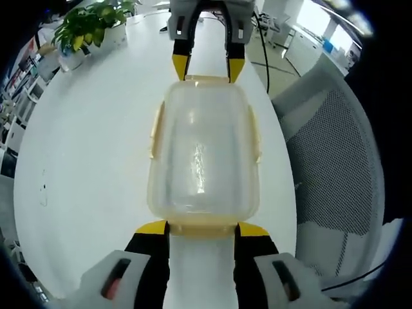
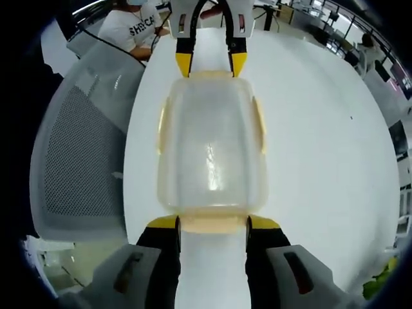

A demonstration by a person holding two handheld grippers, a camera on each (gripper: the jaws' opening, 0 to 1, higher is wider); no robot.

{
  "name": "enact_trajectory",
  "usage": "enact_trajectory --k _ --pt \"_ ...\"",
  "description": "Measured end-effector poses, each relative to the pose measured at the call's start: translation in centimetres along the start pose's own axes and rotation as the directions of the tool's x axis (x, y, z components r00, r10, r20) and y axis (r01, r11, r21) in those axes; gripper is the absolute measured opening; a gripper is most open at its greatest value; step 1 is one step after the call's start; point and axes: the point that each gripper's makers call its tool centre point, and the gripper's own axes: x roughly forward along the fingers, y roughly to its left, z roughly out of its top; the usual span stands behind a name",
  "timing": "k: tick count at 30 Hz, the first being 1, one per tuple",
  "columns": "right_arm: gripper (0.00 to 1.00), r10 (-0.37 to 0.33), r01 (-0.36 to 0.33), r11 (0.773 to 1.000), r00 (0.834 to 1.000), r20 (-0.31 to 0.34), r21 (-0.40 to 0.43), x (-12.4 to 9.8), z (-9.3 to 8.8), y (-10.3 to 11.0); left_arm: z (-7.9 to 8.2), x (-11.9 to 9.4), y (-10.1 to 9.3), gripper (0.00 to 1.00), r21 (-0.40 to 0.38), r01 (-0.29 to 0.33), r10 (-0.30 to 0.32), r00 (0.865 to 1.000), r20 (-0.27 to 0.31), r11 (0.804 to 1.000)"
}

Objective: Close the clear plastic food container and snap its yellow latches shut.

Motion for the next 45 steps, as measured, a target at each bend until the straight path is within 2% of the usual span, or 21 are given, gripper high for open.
enact_trajectory --k 22,26,31,36,45 --pt "0.35 -0.006 0.006 1.000 1.000 -0.013 -0.001 0.37 -0.69 0.33 0.49 0.28 -0.56 0.34 0.014 0.003 -0.003 1.000 -0.001 1.000" --pt "0.35 -0.003 0.003 1.000 1.000 -0.005 0.004 0.26 -0.76 0.47 0.46 0.45 -0.65 0.34 0.003 0.013 -0.013 1.000 0.010 1.000" --pt "0.36 -0.016 0.016 1.000 1.000 -0.004 0.009 0.37 -0.68 0.30 0.34 0.63 -0.22 0.34 0.020 -0.010 0.010 1.000 0.006 1.000" --pt "0.36 -0.019 0.019 1.000 1.000 0.013 0.014 0.51 -0.75 0.30 0.12 0.91 -0.25 0.34 -0.003 -0.008 0.008 1.000 0.017 1.000" --pt "0.37 -0.029 0.029 1.000 0.999 0.024 -0.006 0.74 -0.80 0.33 0.07 0.96 -0.33 0.35 0.015 -0.007 0.007 1.000 0.019 1.000"
